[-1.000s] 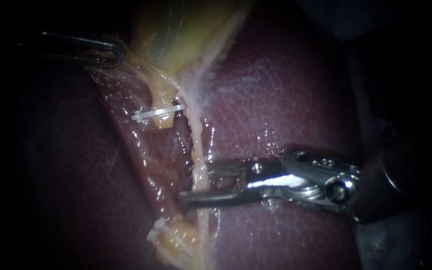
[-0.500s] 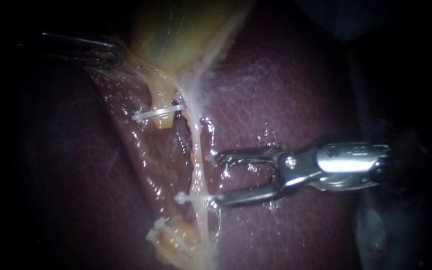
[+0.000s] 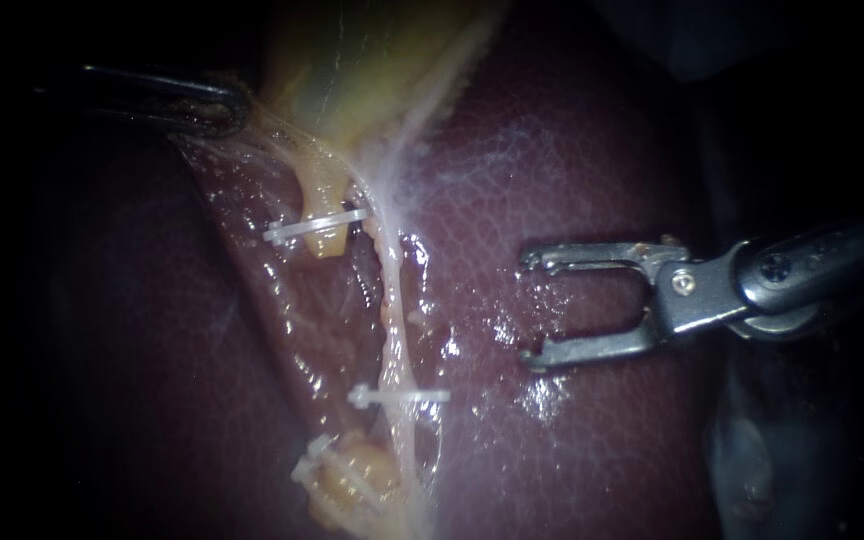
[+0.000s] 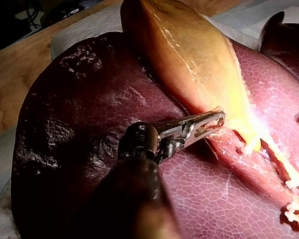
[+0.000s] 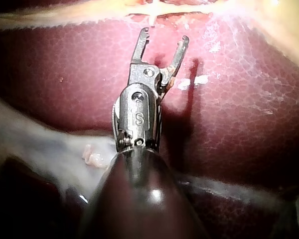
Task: Going back first clip right tube
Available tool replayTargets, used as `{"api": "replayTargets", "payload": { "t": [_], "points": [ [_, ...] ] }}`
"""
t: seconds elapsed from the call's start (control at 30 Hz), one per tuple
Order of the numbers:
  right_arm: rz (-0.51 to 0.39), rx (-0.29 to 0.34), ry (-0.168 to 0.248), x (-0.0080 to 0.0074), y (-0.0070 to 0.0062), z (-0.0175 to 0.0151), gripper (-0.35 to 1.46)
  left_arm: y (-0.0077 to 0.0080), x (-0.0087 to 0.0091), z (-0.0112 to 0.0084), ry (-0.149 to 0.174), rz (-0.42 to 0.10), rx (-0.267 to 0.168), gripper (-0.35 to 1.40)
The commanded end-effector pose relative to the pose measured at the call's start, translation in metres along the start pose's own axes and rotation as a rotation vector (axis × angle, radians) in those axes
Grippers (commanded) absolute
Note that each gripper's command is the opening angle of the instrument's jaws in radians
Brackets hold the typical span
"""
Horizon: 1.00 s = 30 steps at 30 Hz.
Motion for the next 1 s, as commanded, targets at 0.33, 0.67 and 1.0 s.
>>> {"api": "replayTargets", "payload": {
  "t": [0.33,0.67,1.0],
  "points": [
    [-0.002,0.009,0.002,0.0,-0.0002,-0.0004,0.5,-0.0005,0.0033,0.0042,0.018,0.027,0.025,-0.35],
    [-0.023,0.021,-0.02,0.0001,-0.0004,-0.0004,0.5,-0.0002,0.0048,0.0065,0.031,0.02,0.042,-0.35],
    [-0.023,0.024,-0.019,0.0,-0.0005,-0.0004,0.5,-0.0002,0.0048,0.0065,0.031,0.02,0.042,-0.35]
  ]
}}
